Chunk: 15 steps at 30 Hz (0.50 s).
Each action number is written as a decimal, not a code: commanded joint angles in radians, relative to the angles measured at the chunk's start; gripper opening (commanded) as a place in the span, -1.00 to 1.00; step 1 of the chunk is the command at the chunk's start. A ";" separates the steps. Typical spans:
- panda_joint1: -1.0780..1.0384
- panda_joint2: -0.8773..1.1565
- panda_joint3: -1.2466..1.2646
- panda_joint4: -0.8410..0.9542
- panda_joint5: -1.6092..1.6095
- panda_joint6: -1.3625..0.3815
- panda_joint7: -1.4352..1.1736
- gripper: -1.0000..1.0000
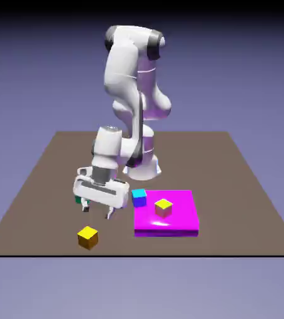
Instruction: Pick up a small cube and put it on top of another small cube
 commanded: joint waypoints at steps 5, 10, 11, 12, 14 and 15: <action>-0.030 0.125 0.022 0.062 0.004 0.058 0.021 0.00; -0.066 0.256 0.057 0.130 0.018 0.122 0.031 -1.00; -0.066 0.256 0.057 0.130 0.018 0.122 0.031 -1.00; -0.056 0.220 0.047 0.111 0.014 0.104 0.028 -1.00; -0.036 0.148 0.028 0.073 0.007 0.069 0.022 -1.00; -0.026 0.111 0.018 0.054 0.003 0.051 0.019 -1.00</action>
